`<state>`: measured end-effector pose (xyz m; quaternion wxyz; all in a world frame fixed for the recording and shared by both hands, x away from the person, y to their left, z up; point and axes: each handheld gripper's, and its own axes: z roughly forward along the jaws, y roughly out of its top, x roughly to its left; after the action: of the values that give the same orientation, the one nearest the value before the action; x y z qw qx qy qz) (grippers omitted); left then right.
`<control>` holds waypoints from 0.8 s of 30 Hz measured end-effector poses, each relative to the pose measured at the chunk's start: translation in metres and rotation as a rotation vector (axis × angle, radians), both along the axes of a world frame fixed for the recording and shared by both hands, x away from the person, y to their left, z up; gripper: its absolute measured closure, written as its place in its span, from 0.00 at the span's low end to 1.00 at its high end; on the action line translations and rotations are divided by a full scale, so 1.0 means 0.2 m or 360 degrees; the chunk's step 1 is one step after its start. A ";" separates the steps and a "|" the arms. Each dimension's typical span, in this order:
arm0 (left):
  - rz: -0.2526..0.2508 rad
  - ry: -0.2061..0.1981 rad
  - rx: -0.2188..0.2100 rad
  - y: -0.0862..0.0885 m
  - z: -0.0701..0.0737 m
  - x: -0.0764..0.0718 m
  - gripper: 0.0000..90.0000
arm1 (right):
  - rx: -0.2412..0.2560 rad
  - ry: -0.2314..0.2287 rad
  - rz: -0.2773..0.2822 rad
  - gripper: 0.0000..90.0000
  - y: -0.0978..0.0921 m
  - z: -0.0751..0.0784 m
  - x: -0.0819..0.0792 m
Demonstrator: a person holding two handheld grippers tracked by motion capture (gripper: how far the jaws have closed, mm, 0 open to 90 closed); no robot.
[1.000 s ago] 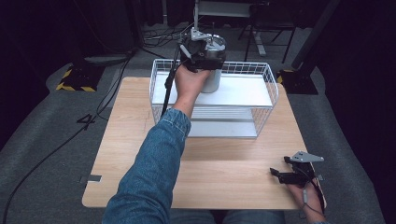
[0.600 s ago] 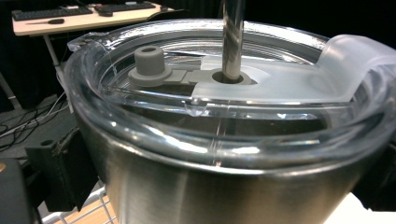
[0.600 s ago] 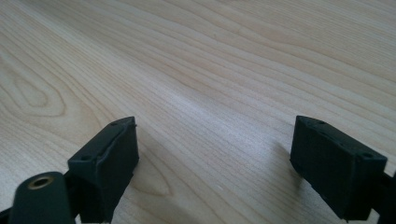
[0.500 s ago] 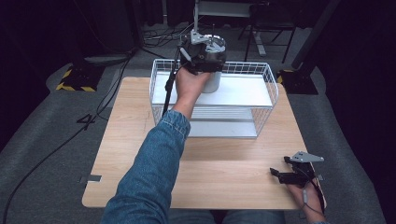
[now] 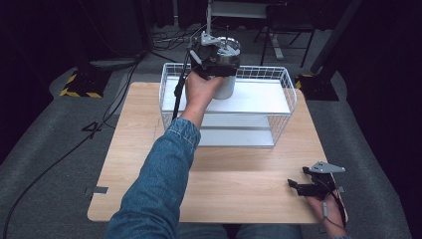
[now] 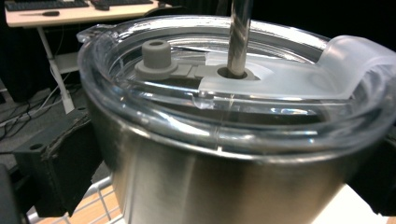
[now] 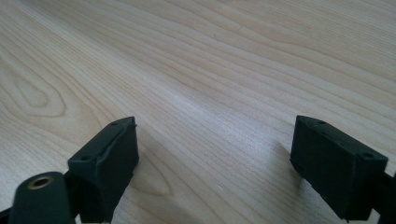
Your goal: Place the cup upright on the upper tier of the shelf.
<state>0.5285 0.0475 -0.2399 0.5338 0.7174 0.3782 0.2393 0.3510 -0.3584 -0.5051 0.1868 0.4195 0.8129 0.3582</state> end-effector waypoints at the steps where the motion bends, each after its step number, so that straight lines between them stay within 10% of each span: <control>1: -0.0003 -0.0008 0.0014 0.00 0.01 -0.01 0.00 | -0.0002 -0.0001 0.0001 0.17 0.00 0.00 0.00; 24: -0.0112 -0.0098 -0.0020 0.24 0.10 -0.36 0.00 | -0.0005 0.0009 0.0008 0.16 0.01 0.00 0.02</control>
<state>0.4558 0.0949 -0.2191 0.5578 0.7192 0.3377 0.2401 0.3551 -0.3567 -0.5051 0.1844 0.4181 0.8150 0.3563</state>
